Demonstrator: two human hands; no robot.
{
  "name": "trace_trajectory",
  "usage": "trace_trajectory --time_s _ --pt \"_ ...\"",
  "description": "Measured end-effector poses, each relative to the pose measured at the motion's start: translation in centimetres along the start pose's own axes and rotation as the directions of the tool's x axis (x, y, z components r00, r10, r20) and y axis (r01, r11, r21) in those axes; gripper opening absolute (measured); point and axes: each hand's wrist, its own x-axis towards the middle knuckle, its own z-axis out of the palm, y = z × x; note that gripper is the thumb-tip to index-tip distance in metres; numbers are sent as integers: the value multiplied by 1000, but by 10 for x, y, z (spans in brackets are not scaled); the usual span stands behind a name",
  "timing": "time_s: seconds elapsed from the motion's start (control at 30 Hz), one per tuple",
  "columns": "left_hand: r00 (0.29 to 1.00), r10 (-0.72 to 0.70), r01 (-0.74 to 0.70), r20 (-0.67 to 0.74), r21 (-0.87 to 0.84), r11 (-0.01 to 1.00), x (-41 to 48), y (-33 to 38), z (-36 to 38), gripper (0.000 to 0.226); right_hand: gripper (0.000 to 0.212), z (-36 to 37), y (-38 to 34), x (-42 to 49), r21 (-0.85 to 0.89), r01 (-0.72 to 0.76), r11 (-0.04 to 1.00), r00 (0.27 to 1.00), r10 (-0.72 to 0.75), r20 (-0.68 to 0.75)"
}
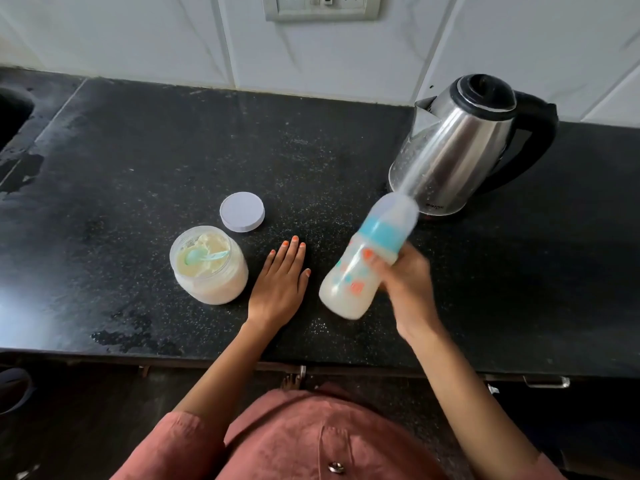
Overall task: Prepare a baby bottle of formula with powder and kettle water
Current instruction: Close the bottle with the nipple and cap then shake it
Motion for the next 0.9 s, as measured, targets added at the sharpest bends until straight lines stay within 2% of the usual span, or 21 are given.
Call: trace_trajectory --time_s 0.1,0.13,0.17,0.23,0.3,0.33,0.4,0.47,0.5,0.57,0.67,0.7,0.73,0.83,0.87,0.9 --pt "999 25 -25 -30 0 1000 -2 0 1 72 24 -3 -8 17 386 11 923 966 90 -243" --pt "999 24 -24 -25 -8 1000 -2 0 2 77 27 -3 -6 18 424 11 906 959 110 -260" --pt "1000 23 -23 -21 -11 1000 -2 0 2 79 33 -1 -4 17 401 -22 916 967 121 -224" --pt "999 23 -23 -23 4 1000 -2 -1 1 76 46 2 2 6 191 -120 974 990 131 -49" --pt "1000 19 -19 1 8 1000 -1 -1 0 63 49 2 9 -5 -69 -133 989 981 141 137" --pt "1000 12 -12 8 4 1000 -1 -1 0 58 47 1 9 -6 -101 -114 988 979 129 160" --pt "1000 17 -16 -17 9 1000 -1 0 0 65 42 0 3 1 63 -107 992 994 104 45" --pt "999 22 -22 -29 12 1000 -2 0 -1 71 32 -2 -3 12 331 -80 940 981 133 -140" --pt "999 22 -22 -25 14 1000 -3 0 0 69 28 -3 -3 14 391 -54 919 972 139 -191" --pt "999 25 -25 -26 -1 1000 -3 1 0 72 26 0 -2 10 310 -74 948 980 126 -151" --pt "1000 10 -10 -1 -14 1000 -1 0 0 61 37 2 5 -6 -64 -96 993 991 101 84" --pt "1000 5 -5 10 -13 1000 -1 0 -1 56 37 0 4 -7 -101 -81 992 989 92 114" --pt "1000 4 -4 7 -9 1000 -1 0 -1 55 37 -2 2 -3 -65 -70 995 993 76 86" --pt "999 20 -19 -35 14 1000 -3 1 0 72 23 -8 -6 12 327 -82 941 982 133 -136" --pt "999 20 -20 -35 18 1000 -3 1 0 77 20 -9 -4 15 392 -72 917 976 145 -160" --pt "999 19 -18 -29 16 1000 -3 0 1 79 22 -8 -2 15 380 -83 921 981 142 -131"
